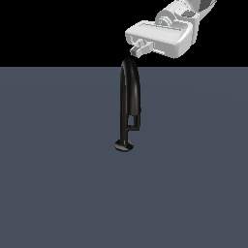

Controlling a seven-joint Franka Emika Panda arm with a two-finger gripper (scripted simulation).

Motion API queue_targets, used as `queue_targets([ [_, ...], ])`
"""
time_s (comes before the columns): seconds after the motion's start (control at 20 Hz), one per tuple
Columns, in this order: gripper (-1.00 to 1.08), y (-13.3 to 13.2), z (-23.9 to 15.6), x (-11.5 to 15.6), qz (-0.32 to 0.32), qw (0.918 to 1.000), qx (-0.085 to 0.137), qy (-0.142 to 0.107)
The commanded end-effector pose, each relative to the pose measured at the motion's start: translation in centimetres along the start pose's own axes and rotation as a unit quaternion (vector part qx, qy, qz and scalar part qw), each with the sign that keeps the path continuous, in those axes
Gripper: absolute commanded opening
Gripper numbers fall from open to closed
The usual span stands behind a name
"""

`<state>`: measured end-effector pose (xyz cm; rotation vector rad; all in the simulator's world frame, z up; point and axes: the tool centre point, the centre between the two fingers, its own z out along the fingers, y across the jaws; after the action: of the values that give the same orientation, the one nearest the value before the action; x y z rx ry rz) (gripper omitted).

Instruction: Turn on the faucet by rotating a designated handle.

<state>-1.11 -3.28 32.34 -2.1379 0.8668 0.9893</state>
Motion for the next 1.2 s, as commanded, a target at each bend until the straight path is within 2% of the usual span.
queue_targets([
  [0.0, -1.00, -0.1, 0.2, 1.9, 0.021, 0.9992, 0.022, -0.025],
  [0.2, -1.00, -0.2, 0.8, 5.0, 0.057, 0.9945, 0.058, -0.066],
  [0.35, -1.00, -0.2, 1.4, 7.5, 0.085, 0.9876, 0.087, -0.099],
  [0.8, -1.00, 0.5, 4.2, 14.1, 0.165, 0.9532, 0.168, -0.189],
  [1.15, -1.00, 0.9, 6.2, 17.0, 0.203, 0.9291, 0.206, -0.231],
])
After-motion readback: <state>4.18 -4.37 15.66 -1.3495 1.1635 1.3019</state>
